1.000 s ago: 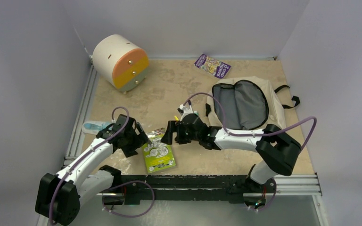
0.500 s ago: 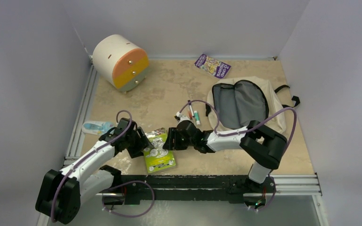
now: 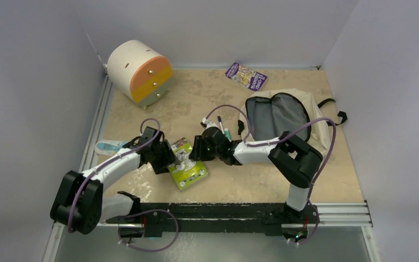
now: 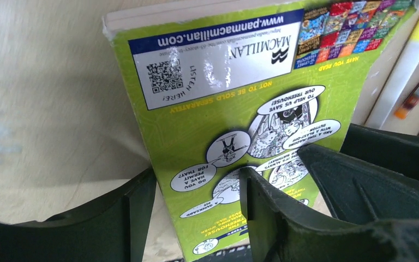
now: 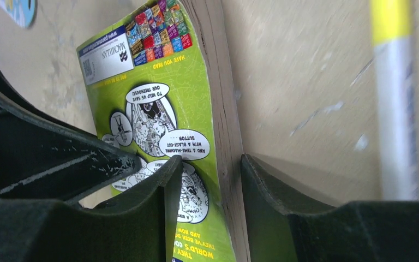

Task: Pack the student bag
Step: Pick up the book from the center of the board.

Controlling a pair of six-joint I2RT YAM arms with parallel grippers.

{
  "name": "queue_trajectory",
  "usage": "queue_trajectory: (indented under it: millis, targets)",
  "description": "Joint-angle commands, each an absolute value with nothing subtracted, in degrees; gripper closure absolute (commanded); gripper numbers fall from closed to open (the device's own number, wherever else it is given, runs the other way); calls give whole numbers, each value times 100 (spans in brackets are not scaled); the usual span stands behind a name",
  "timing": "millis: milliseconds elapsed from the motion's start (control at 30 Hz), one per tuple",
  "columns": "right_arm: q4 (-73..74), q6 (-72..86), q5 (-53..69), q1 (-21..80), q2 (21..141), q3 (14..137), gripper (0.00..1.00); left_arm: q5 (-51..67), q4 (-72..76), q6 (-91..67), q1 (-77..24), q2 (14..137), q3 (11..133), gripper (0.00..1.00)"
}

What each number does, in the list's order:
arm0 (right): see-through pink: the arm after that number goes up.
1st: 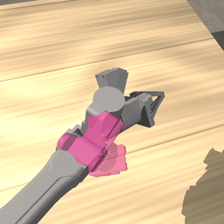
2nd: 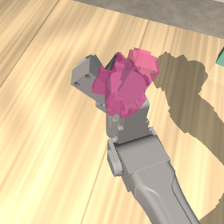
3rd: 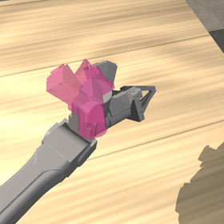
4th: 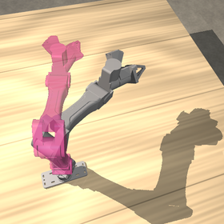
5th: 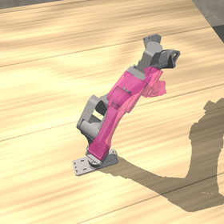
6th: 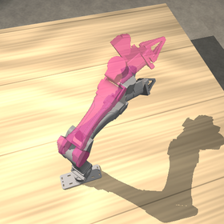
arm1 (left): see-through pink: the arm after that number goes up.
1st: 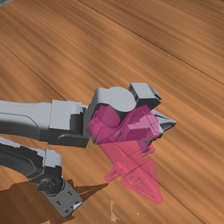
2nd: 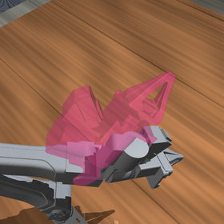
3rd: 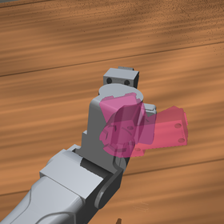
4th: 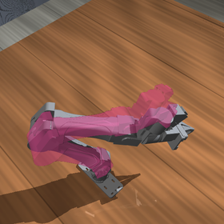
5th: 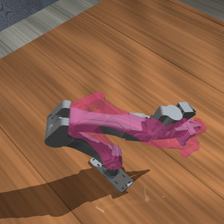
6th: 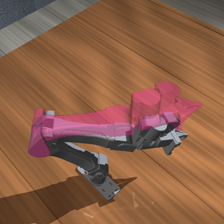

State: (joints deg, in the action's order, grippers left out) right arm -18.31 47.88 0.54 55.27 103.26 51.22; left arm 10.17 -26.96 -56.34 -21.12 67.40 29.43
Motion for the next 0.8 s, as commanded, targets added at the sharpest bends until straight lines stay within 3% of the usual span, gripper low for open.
queue_trajectory:
  millis: [0, 267, 433, 767]
  targets:
    - [-1883, 4346, 380, 4995, 10608, 5527, 55, 727, -1604, -5166, -2123, 7400, 3627, 45]
    - [-1565, 3848, 177, 4623, 10444, 5631, 51, 482, -1698, -4582, -2058, 8121, 4425, 45]
    - [-1694, 4090, 170, 4635, 10091, 5116, 39, 510, -1749, -4556, -2057, 8253, 4401, 45]
    - [-1774, 4244, 532, 4868, 10035, 4852, 35, 828, -1783, -4684, -2057, 7908, 3885, 45]
